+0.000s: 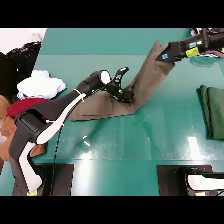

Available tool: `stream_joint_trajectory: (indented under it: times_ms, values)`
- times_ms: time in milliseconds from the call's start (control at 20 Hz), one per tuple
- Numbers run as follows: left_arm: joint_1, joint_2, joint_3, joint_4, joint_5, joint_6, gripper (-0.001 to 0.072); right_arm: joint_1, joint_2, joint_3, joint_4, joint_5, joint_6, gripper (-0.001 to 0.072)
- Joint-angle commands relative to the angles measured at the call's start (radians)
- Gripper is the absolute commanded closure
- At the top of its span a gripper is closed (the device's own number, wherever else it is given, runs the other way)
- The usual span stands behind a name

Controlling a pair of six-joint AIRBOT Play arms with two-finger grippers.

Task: Fold the shirts.

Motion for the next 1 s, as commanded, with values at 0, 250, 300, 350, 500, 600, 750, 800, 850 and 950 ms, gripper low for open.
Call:
stream_joint_trajectory:
  times_ms: [0, 250, 300, 350, 500, 600, 750, 800, 850, 950]
  values:
    - [0.012, 0.004, 0.002, 0.021, -0.02, 0.011, 0.068, 0.079, 0.002, 0.016, 0.001, -0.057, 0.004, 0.0696]
    - [0.183, 0.141, 0.005, 0.107, -0.125, 0.01, 0.0681, 0.193, -0.001, 0.016, 0.001, -0.149, 0.003, 0.0695]
    - [0.234, 0.189, 0.005, 0.155, -0.159, 0.01, 0.0681, 0.227, -0.007, 0.016, 0.002, -0.182, 0.003, 0.0694]
    - [0.281, 0.237, 0.005, 0.207, -0.188, 0.011, 0.0681, 0.264, -0.018, 0.016, 0.008, -0.214, 0.002, 0.0694]
    - [0.431, 0.391, 0.005, 0.362, -0.256, 0.013, 0.068, 0.396, -0.093, 0.016, 0.155, -0.34, -0.09, 0.0694]
    - [0.516, 0.482, 0.005, 0.425, -0.276, 0.013, 0.068, 0.499, -0.172, 0.016, 0.216, -0.432, -0.146, 0.0694]
    - [0.615, 0.576, 0.005, 0.428, -0.285, 0.013, 0.068, 0.615, -0.284, 0.016, 0.219, -0.482, -0.183, 0.023]
    - [0.638, 0.597, 0.005, 0.428, -0.287, 0.013, 0.068, 0.633, -0.31, 0.016, 0.219, -0.47, -0.183, 0.0189]
    - [0.653, 0.61, 0.005, 0.428, -0.293, 0.013, 0.068, 0.637, -0.323, 0.016, 0.214, -0.452, -0.182, 0.0196]
    - [0.66, 0.621, 0.004, 0.433, -0.31, 0.013, 0.068, 0.607, -0.315, 0.016, 0.13, -0.406, -0.168, 0.0311]
